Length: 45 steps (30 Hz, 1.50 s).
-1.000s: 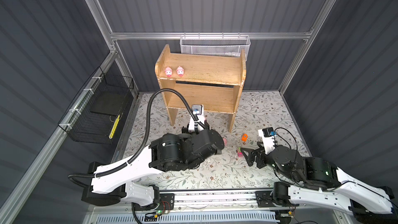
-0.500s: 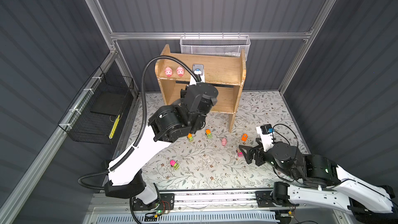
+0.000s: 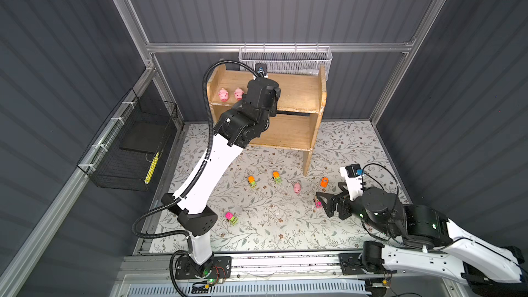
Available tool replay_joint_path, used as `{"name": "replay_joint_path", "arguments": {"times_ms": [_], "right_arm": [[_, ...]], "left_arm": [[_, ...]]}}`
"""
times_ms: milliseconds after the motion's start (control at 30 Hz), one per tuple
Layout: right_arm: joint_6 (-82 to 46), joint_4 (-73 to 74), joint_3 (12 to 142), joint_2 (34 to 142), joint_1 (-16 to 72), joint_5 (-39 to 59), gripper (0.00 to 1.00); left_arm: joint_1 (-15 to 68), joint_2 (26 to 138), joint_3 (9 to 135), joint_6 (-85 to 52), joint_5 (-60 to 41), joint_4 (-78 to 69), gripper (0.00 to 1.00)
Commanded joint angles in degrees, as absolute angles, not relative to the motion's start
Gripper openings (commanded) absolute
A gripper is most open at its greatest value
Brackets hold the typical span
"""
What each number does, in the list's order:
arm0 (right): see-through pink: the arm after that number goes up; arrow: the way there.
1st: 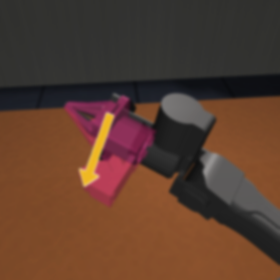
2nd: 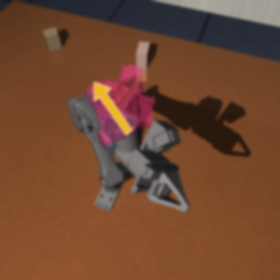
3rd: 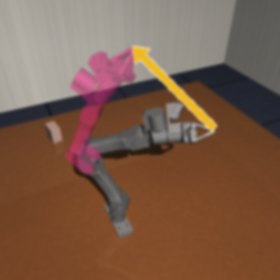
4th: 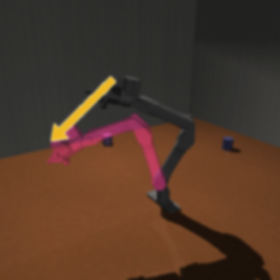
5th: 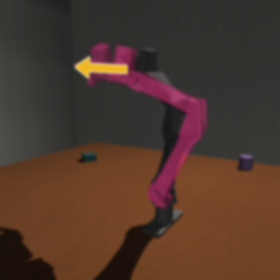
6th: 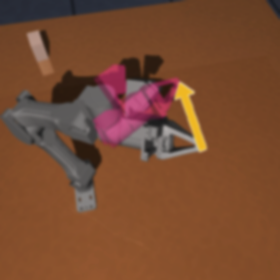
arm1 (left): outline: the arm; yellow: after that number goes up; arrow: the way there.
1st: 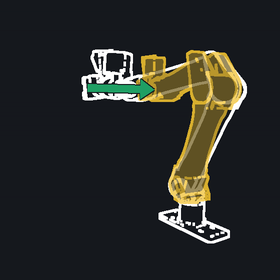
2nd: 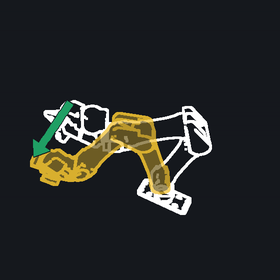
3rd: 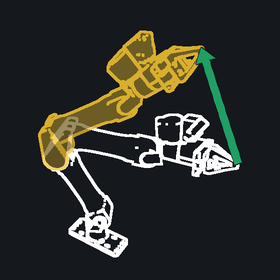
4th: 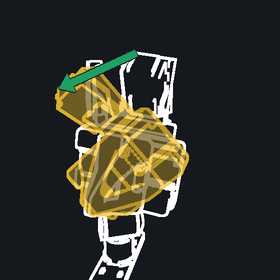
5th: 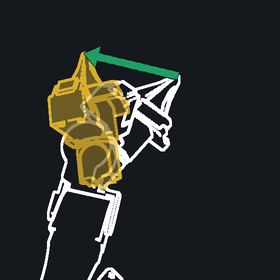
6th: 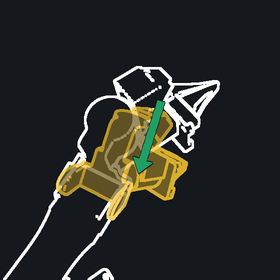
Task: Place and organize the plastic toys onto the shelf
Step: 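Carry the pig with the left gripper over the shelf while the right gripper rises, then lower the pig beside the other two pigs and open the left gripper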
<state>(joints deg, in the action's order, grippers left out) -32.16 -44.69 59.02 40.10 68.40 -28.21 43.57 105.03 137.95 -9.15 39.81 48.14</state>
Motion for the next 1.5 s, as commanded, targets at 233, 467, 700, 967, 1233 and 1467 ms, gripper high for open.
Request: {"name": "replay_joint_path", "arguments": {"times_ms": [233,467,700,967,1233,1467], "right_arm": [[-17.78,-41.88,79.18,50.06,65.35,-26.26,0.99],[-12.20,-40.95,92.87,58.94,61.94,-21.07,0.99],[-11.36,-40.88,97.12,62.68,61.52,-19.71,0.99],[-12.08,-40.86,96.12,62.46,60.72,-19.70,0.99],[-12.61,-41.30,95.31,61.88,60.20,-19.94,0.99],[-13.18,-41.61,94.11,60.82,59.57,-20.06,0.99]], "left_arm": [[40.90,105.66,142.10,-8.84,33.44,47.64,0.32],[38.95,106.95,143.07,-9.00,30.05,47.16,0.32],[36.92,107.46,142.96,-8.88,27.09,46.23,0.33],[36.30,107.34,140.67,-9.32,26.29,45.18,0.33],[36.04,107.21,138.50,-9.60,25.25,44.06,0.33],[35.87,107.07,137.20,-9.58,25.28,43.01,0.34]]}}
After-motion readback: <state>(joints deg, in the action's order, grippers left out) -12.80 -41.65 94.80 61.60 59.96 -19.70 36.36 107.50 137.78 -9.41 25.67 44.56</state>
